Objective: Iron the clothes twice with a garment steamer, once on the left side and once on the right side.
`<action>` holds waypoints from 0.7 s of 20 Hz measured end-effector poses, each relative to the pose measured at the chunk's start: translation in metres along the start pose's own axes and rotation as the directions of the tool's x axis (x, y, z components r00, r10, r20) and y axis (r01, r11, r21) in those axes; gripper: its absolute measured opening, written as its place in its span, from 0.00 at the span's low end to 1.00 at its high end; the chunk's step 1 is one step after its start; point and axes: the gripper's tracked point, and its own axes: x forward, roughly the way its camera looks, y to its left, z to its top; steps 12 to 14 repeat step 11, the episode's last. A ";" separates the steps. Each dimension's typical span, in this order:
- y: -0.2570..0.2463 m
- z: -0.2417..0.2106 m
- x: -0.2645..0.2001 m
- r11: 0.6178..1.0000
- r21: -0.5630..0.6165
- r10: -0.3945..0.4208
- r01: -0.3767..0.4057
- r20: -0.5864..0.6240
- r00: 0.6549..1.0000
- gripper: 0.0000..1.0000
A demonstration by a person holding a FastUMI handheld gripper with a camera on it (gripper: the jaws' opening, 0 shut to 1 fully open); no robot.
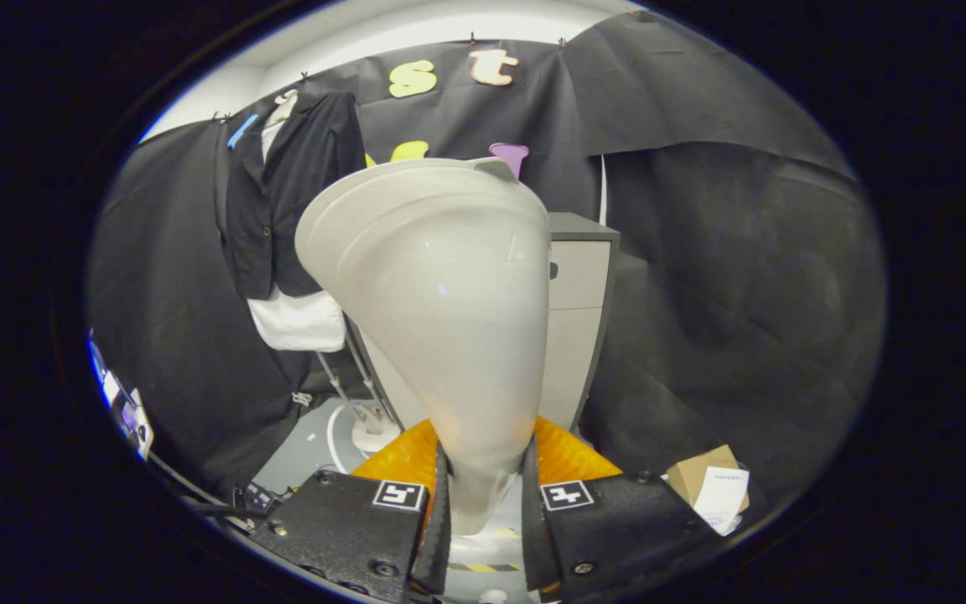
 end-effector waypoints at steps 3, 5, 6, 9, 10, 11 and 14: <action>-0.001 -0.001 0.001 1.000 -0.003 0.003 -0.003 -0.004 1.000 0.37; -0.001 -0.002 0.000 1.000 -0.006 0.005 -0.005 -0.009 1.000 0.37; -0.001 -0.002 0.000 1.000 -0.009 0.006 -0.007 -0.009 1.000 0.37; -0.004 -0.002 0.001 1.000 -0.007 0.006 -0.006 -0.014 1.000 0.37; -0.005 -0.002 0.001 1.000 -0.005 0.005 -0.005 -0.016 1.000 0.37; -0.006 -0.002 0.002 1.000 -0.005 0.005 -0.005 -0.017 1.000 0.37; -0.006 -0.002 0.002 1.000 -0.005 0.005 -0.005 -0.017 1.000 0.37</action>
